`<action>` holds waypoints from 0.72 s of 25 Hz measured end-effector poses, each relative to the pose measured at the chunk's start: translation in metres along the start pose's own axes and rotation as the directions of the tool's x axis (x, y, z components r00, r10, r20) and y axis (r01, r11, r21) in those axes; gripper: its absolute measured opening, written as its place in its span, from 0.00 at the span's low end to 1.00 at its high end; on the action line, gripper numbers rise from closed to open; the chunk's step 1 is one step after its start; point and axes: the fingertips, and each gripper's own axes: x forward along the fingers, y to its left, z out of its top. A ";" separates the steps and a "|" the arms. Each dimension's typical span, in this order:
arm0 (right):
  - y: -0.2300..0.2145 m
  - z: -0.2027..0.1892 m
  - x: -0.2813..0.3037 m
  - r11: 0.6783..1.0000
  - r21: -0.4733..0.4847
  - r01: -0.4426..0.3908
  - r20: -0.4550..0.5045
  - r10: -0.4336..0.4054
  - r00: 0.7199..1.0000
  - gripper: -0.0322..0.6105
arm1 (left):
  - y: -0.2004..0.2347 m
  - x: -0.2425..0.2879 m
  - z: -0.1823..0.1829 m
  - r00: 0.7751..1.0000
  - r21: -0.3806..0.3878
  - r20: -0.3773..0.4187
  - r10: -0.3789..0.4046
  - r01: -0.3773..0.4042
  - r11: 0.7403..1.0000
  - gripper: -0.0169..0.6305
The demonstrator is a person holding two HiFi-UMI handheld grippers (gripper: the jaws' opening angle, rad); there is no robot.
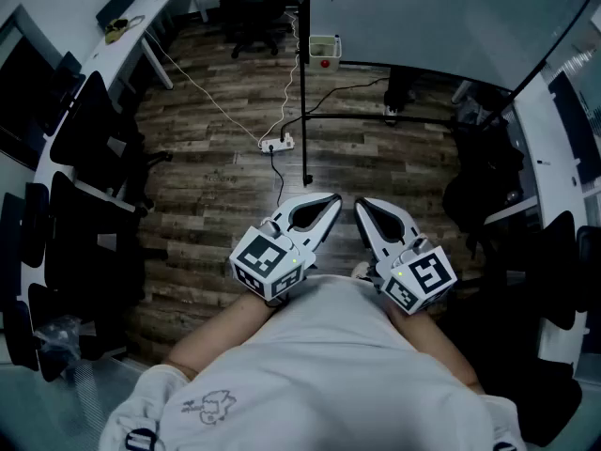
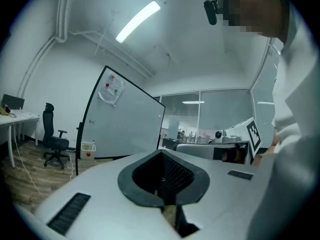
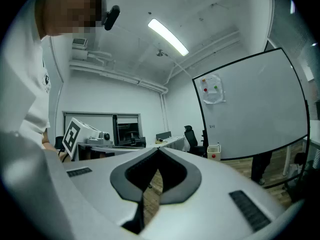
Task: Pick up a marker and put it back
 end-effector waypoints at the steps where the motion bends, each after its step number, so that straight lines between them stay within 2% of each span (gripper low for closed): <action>1: -0.002 -0.001 -0.001 1.000 0.004 0.000 -0.003 0.000 1.000 0.07 | 0.000 0.001 -0.001 1.000 0.002 0.000 0.004 -0.004 1.000 0.03; 9: -0.028 -0.001 -0.010 1.000 0.022 0.002 0.011 -0.003 1.000 0.07 | -0.002 0.021 -0.004 1.000 -0.012 -0.005 0.025 -0.025 1.000 0.03; 14: -0.051 0.000 -0.008 0.999 0.046 -0.028 0.024 0.027 0.999 0.07 | 0.008 0.039 -0.003 0.998 -0.013 0.006 0.066 -0.066 0.998 0.03; 18: -0.085 0.006 -0.010 0.997 0.064 -0.035 0.017 0.034 0.999 0.07 | 0.014 0.063 0.006 0.993 -0.043 0.051 0.103 -0.101 0.994 0.03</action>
